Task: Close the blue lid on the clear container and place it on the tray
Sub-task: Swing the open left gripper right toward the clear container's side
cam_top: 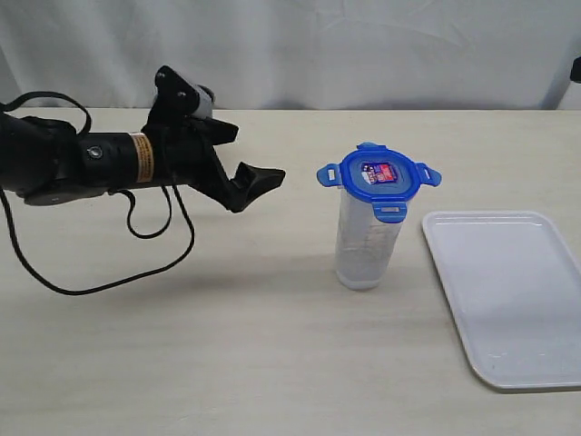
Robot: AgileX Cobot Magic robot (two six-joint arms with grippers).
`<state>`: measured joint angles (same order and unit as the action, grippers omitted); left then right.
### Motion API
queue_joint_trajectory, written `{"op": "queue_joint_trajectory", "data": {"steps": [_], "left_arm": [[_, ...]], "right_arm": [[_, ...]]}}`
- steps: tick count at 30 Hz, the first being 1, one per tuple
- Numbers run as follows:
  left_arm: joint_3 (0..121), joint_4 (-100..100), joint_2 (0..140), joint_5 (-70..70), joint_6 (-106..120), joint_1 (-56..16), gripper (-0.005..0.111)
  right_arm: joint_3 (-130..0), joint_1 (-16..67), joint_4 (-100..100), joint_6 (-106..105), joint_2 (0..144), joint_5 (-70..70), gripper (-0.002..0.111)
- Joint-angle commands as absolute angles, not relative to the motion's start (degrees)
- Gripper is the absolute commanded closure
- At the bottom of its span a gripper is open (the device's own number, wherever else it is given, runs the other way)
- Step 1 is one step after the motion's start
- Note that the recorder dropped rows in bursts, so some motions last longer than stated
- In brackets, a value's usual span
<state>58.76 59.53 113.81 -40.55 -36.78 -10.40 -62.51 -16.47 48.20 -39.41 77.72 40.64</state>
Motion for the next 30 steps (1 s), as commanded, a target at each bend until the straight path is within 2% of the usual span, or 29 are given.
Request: {"op": "queue_joint_trajectory", "data": {"steps": [1,6,15,30], "left_arm": [[58.5,66.5,113.9,-49.7,-39.7,-8.7,0.007],[58.5,67.0,118.1,-59.1,-35.0,-8.4,0.007],[58.5,66.4,124.0,-61.6,-31.2,-8.9,0.007],[66.4,58.1,132.8,-59.2,-23.8,-19.1,0.007]], "right_arm": [[-62.4,-16.7,48.2,-39.4,77.7,40.2,0.104],[-62.4,-16.7,48.2,-39.4,77.7,40.2,0.104],[-62.4,-16.7,48.2,-39.4,77.7,40.2,0.104],[-62.4,-16.7,48.2,-39.4,77.7,40.2,0.104]]}}
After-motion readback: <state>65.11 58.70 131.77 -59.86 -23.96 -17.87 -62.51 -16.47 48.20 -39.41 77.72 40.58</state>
